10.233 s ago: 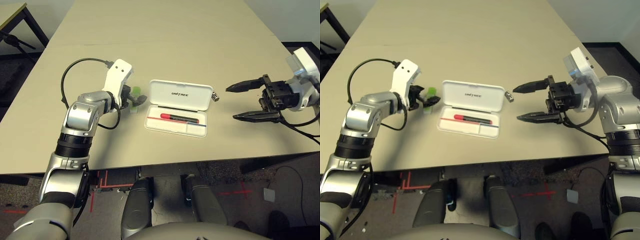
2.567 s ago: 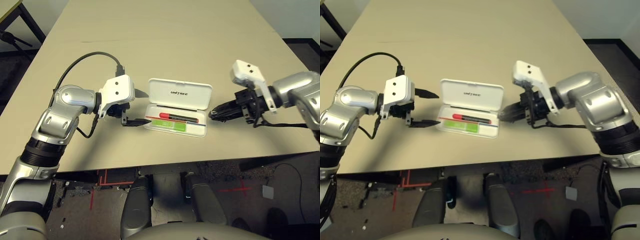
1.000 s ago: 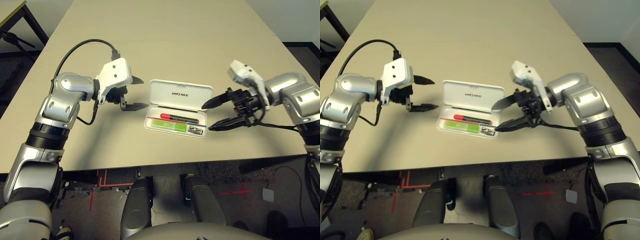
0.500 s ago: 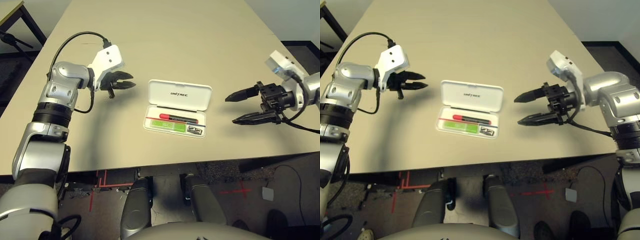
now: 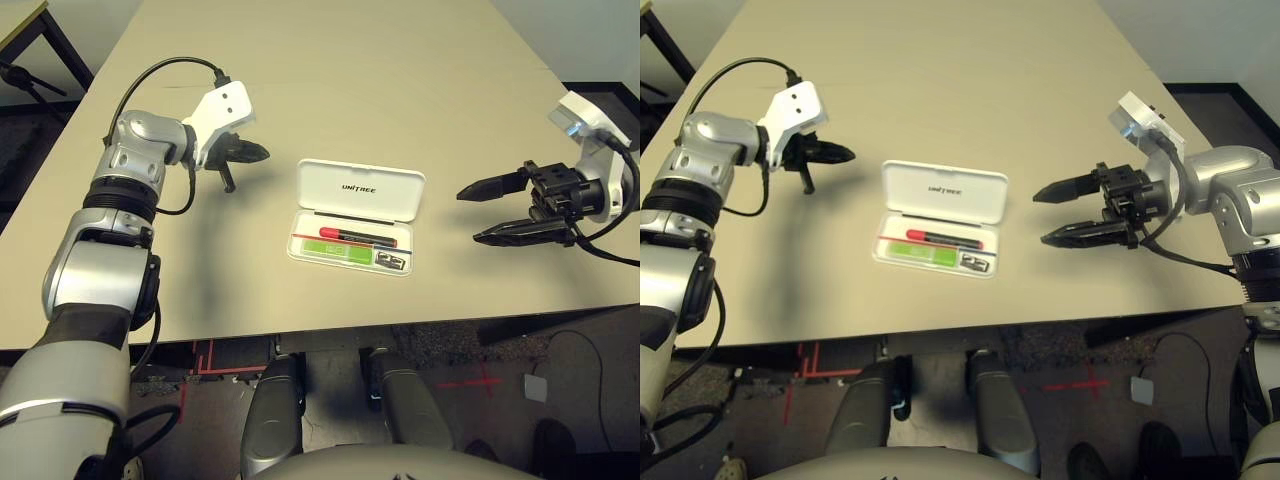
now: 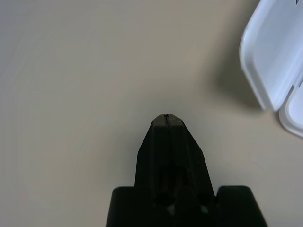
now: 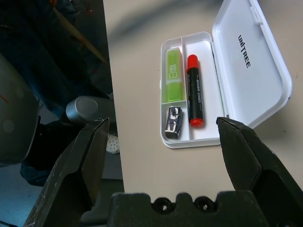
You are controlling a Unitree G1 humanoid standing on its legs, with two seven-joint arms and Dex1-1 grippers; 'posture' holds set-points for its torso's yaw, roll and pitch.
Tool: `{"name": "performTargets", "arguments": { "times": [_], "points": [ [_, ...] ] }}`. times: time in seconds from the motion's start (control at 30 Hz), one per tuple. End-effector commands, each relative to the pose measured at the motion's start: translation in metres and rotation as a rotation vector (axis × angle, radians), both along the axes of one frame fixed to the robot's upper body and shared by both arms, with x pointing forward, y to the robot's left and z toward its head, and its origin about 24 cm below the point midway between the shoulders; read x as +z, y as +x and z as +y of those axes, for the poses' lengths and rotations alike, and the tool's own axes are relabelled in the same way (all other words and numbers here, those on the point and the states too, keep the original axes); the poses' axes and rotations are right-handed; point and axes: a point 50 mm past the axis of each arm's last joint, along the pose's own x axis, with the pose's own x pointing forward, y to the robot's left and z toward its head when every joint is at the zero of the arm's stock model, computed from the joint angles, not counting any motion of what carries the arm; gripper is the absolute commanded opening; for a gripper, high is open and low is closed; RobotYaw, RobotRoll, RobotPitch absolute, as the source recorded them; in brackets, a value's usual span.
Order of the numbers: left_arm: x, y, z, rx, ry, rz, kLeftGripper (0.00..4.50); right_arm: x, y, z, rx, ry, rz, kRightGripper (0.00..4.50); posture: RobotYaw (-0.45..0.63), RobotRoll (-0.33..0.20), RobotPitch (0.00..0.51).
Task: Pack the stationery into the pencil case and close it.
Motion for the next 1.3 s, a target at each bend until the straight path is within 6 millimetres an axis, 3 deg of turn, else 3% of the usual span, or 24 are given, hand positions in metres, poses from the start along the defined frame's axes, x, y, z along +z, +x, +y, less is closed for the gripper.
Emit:
{"name": "performTargets", "arguments": {
  "times": [0.03, 0.17, 0.37, 0.87, 1.3],
  "points": [
    [0.004, 0.003, -0.012, -0.032, -0.007, -0.015, 0.01, 0.006, -0.002, 0.000, 0.009, 0.004, -0.014, 4.50, -0.10, 0.000, 0.158],
    [0.004, 0.003, -0.038, -0.119, -0.055, -0.007, 0.01, 0.006, -0.003, 0.000, 0.009, 0.011, -0.017, 4.50, -0.11, 0.000, 0.157],
    [0.001, -0.001, -0.059, -0.206, -0.085, 0.003, 0.01, 0.006, -0.003, 0.001, 0.010, 0.022, -0.019, 4.50, -0.10, 0.000, 0.154],
    [-0.008, -0.021, -0.061, -0.308, -0.033, 0.058, 0.01, 0.006, -0.001, 0.003, 0.018, 0.039, -0.028, 4.50, -0.09, 0.000, 0.156],
    [-0.020, -0.078, -0.100, -0.566, 0.064, 0.054, 0.01, 0.007, 0.003, 0.002, 0.011, 0.041, -0.044, 4.50, -0.07, 0.000, 0.155]
  ]
}}
